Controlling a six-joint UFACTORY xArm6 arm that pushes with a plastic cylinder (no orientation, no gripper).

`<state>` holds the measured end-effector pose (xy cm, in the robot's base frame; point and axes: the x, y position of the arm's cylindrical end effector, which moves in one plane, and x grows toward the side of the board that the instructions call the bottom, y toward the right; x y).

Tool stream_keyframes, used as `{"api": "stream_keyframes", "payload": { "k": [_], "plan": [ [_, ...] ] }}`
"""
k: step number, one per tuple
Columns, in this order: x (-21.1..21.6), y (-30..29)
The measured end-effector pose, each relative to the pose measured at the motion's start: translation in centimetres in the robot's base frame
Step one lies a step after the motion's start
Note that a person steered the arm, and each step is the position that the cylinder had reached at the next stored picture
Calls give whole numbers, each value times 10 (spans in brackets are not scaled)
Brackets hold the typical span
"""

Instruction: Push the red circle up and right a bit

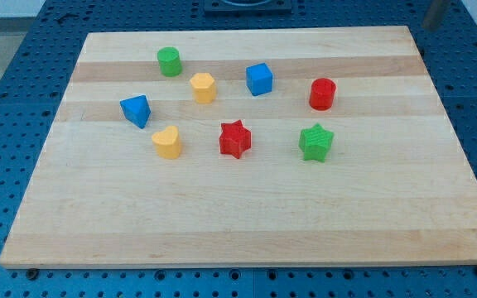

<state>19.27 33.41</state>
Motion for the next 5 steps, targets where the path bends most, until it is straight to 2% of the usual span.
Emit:
{"api": "stream_keyframes", "payload": {
  "k": [2,3,4,5],
  "plan": [
    [3,-20],
    [52,-81],
    [78,-125],
    [78,-141]
  ]
}}
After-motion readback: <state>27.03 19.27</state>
